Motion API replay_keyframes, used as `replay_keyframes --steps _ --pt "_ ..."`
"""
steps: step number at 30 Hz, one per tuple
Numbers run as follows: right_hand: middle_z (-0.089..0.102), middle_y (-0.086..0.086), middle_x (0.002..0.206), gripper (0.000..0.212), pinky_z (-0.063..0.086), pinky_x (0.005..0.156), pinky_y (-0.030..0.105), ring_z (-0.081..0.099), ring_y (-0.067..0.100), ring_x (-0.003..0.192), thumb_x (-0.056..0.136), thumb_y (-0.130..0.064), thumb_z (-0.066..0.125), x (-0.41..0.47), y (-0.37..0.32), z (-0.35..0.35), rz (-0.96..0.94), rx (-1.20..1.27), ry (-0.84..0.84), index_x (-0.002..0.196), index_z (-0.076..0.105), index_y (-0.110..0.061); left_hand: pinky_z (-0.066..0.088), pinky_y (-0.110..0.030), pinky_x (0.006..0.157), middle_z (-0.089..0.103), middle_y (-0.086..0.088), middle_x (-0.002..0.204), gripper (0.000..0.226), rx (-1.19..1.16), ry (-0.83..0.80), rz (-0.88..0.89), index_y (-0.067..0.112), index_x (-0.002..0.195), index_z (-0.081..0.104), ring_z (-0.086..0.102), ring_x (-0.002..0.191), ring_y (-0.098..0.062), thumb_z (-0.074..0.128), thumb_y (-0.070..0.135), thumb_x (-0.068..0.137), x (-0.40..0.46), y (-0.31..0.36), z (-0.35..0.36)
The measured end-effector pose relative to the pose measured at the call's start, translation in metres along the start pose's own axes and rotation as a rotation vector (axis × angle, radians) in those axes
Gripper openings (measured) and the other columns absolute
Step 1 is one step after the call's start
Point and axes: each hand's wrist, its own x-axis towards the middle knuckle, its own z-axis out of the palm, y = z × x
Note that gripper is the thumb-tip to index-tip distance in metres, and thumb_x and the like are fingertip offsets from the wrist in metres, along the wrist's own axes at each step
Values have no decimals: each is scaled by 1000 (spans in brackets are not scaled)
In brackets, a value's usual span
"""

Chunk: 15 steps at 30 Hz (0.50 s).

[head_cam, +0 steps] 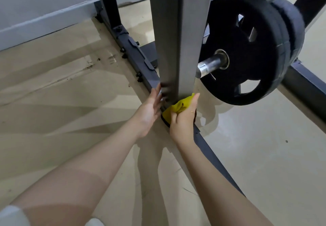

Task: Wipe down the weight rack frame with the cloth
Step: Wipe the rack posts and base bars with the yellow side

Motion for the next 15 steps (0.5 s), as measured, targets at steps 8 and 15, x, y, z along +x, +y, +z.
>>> replay_keyframes --steps 8,15 --pt "40 -5 138 84 28 99 9 44 20 122 83 -4 56 9 24 13 -71 13 60 149 3 -8 6 -38 119 31 12 151 51 178 -103 -24 44 143 23 20 142 -5 5 54 97 6 6 -16" --pt "5 -6 156 83 15 119 33 13 8 143 92 6 45 1 -42 11 -343 -89 178 147 -7 -28 11 -38 117 42 11 144 54 224 -139 -63 42 138 35 30 138 -12 3 56 96 9 22 -20"
